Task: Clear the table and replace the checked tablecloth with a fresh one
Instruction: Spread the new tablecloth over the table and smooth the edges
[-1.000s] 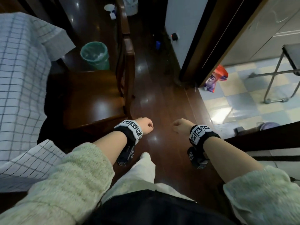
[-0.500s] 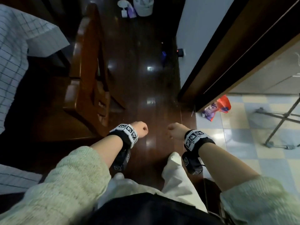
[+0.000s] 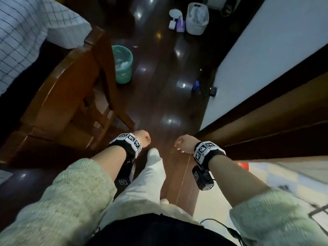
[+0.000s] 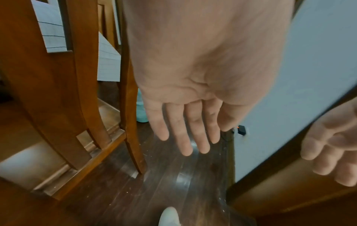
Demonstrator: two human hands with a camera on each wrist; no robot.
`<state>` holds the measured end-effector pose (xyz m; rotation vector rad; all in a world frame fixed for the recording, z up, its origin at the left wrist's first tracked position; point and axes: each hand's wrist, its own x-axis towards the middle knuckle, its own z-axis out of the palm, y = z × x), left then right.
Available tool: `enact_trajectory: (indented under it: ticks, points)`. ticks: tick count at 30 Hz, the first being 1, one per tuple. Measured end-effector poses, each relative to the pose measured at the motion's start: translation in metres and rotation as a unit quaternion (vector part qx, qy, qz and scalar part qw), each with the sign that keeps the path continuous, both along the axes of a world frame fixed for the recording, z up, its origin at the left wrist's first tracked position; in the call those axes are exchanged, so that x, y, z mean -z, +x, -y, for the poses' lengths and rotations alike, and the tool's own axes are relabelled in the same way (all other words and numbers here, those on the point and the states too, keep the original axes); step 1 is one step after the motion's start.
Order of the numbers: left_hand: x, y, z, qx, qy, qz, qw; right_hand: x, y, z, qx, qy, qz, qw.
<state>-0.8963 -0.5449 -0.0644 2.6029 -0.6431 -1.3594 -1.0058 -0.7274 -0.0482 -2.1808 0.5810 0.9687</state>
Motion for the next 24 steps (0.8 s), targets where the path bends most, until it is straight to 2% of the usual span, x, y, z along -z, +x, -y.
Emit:
enact_trajectory:
  ticks: [7, 12, 19, 24]
  points:
    - [0.018, 0.124, 0.084, -0.046, 0.032, -0.009, 0.998, 0.003, 0.164, 0.080, -0.072, -0.030, 0.017, 0.997]
    - [0.003, 0.195, 0.143, -0.060, 0.010, -0.016, 0.998, 0.000, 0.268, 0.123, -0.119, -0.056, 0.015, 0.991]
    - [0.013, 0.294, 0.173, -0.209, -0.012, -0.063, 0.976, 0.010, 0.411, 0.159, -0.257, -0.061, -0.019, 0.964]
    - [0.023, 0.365, 0.188, -0.341, -0.006, -0.067, 0.938, 0.019, 0.530, 0.175, -0.360, -0.052, -0.019, 0.931]
